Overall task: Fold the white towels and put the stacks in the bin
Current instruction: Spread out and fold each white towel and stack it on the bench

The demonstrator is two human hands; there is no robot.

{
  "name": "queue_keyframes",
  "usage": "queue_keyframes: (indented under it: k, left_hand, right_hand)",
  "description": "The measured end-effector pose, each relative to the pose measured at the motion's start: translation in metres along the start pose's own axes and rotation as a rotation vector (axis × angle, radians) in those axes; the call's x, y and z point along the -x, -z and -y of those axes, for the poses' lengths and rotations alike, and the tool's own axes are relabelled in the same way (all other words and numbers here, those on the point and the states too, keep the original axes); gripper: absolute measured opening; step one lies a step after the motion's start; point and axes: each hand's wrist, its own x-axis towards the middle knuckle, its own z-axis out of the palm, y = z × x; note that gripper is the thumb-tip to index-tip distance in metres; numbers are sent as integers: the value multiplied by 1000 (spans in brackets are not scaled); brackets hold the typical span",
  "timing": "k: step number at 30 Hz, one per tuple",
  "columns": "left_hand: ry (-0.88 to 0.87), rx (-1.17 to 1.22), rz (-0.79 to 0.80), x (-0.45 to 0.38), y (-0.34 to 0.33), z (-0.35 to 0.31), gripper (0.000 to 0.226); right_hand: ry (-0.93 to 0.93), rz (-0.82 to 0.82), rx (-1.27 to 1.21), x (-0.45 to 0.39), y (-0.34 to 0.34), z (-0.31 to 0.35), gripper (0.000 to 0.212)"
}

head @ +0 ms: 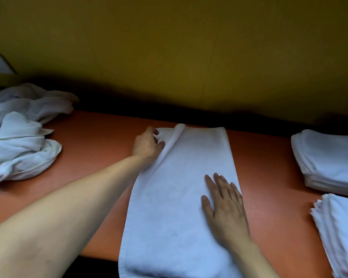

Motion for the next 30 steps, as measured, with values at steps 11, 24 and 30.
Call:
queue_keyframes:
  k: [11, 24, 30]
  left_hand:
    - [40, -26, -87, -8, 31, 24, 42]
    - [-583, -447, 106, 284, 0, 53, 32]
    - [-540, -589, 197, 317, -4, 51, 67]
  right_hand:
    - [-11, 27, 12, 0, 6, 3, 62]
    - [-252, 59, -98, 90, 50, 17, 51]
    - [-460, -29, -105, 149, 64, 14, 45]
